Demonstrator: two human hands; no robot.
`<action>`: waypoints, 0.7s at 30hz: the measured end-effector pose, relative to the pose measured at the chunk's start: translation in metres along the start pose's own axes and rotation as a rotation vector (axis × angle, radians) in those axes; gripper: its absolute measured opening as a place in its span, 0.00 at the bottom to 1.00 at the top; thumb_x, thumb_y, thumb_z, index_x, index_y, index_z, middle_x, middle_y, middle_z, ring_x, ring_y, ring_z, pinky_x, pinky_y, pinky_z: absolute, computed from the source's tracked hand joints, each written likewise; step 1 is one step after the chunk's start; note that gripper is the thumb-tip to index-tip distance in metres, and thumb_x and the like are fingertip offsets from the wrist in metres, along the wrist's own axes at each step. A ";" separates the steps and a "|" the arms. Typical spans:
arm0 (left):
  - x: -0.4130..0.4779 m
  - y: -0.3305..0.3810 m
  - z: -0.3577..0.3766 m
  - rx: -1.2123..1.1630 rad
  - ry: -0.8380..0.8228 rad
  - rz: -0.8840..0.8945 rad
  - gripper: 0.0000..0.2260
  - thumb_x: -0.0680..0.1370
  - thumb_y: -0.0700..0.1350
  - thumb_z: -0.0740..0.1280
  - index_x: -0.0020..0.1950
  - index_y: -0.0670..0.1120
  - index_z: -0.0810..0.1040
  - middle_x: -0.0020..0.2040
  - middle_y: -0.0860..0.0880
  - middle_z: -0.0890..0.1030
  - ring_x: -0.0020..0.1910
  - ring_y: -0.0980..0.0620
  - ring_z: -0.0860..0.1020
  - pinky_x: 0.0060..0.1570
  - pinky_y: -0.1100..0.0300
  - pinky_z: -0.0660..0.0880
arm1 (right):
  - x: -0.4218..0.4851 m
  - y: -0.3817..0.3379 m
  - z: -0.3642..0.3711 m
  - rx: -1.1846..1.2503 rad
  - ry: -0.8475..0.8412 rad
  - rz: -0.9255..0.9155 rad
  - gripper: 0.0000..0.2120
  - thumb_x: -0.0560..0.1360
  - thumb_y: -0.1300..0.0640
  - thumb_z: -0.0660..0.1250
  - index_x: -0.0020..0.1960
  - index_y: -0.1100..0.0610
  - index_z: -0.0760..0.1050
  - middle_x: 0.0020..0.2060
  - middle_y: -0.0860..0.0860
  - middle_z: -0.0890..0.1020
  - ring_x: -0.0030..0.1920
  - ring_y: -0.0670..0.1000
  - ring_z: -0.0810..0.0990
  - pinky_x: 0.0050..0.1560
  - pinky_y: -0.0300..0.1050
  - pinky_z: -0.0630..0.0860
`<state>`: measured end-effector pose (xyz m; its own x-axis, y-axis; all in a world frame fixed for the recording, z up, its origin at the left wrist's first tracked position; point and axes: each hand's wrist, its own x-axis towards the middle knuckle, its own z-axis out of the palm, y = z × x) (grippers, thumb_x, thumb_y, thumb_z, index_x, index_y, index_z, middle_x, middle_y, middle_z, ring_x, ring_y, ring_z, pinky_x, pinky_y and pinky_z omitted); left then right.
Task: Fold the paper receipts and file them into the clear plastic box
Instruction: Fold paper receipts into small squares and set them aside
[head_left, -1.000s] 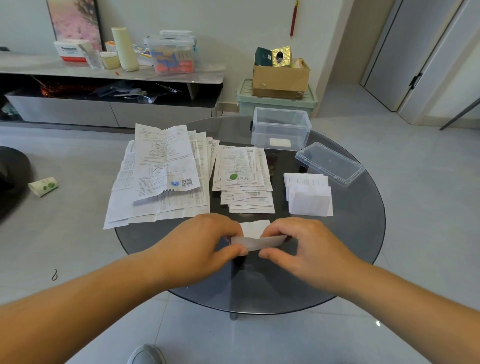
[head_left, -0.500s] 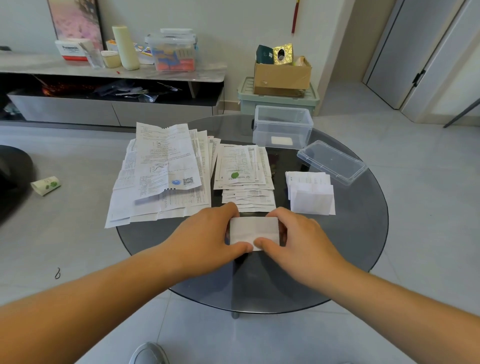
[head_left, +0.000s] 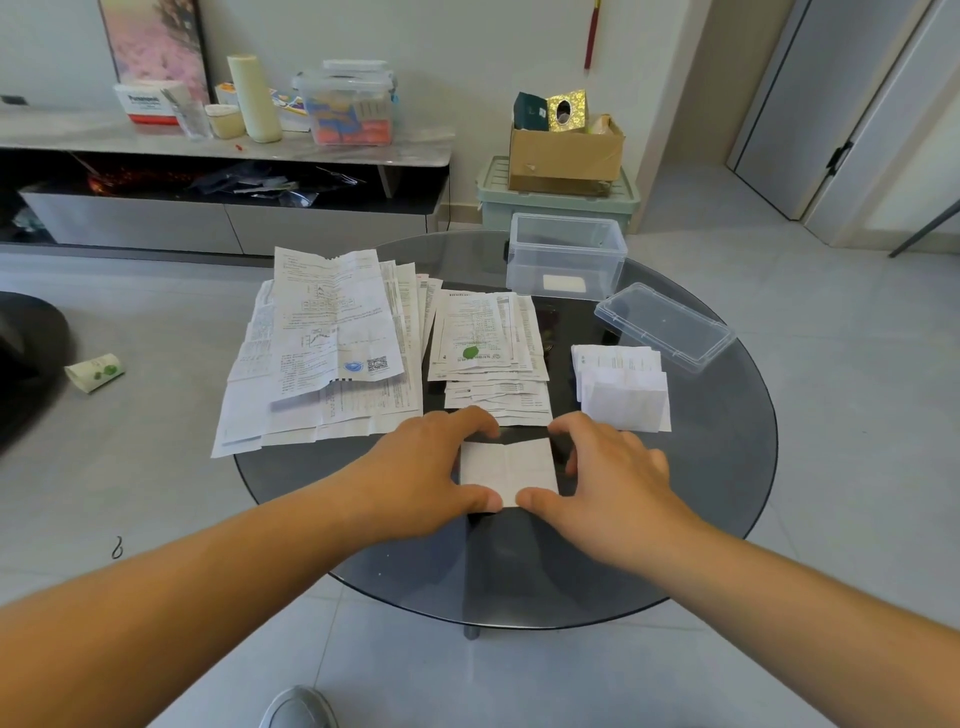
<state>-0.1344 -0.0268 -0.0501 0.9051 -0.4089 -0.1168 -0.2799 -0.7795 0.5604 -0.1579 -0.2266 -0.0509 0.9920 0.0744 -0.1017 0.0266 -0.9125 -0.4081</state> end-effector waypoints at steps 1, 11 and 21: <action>0.000 -0.001 0.000 0.002 -0.009 -0.002 0.23 0.74 0.55 0.75 0.66 0.60 0.70 0.57 0.57 0.73 0.52 0.57 0.73 0.50 0.65 0.71 | 0.001 0.000 -0.002 0.003 -0.014 0.016 0.26 0.71 0.36 0.70 0.64 0.42 0.65 0.52 0.42 0.74 0.58 0.49 0.71 0.54 0.48 0.61; -0.005 0.002 -0.003 0.162 -0.006 -0.036 0.22 0.76 0.61 0.69 0.69 0.61 0.70 0.60 0.54 0.70 0.61 0.53 0.69 0.63 0.57 0.70 | 0.004 0.004 -0.016 0.093 -0.119 0.093 0.26 0.71 0.44 0.75 0.64 0.41 0.67 0.45 0.38 0.71 0.57 0.50 0.74 0.63 0.53 0.72; 0.005 0.016 -0.008 0.148 -0.037 -0.047 0.21 0.68 0.60 0.78 0.54 0.57 0.74 0.55 0.56 0.73 0.54 0.56 0.72 0.56 0.57 0.76 | 0.005 0.013 -0.012 0.085 -0.098 -0.114 0.25 0.74 0.40 0.70 0.69 0.38 0.68 0.55 0.42 0.71 0.60 0.47 0.70 0.63 0.47 0.73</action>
<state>-0.1317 -0.0373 -0.0352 0.9069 -0.3849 -0.1716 -0.2838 -0.8587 0.4267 -0.1515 -0.2424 -0.0458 0.9664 0.2180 -0.1363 0.1236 -0.8588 -0.4972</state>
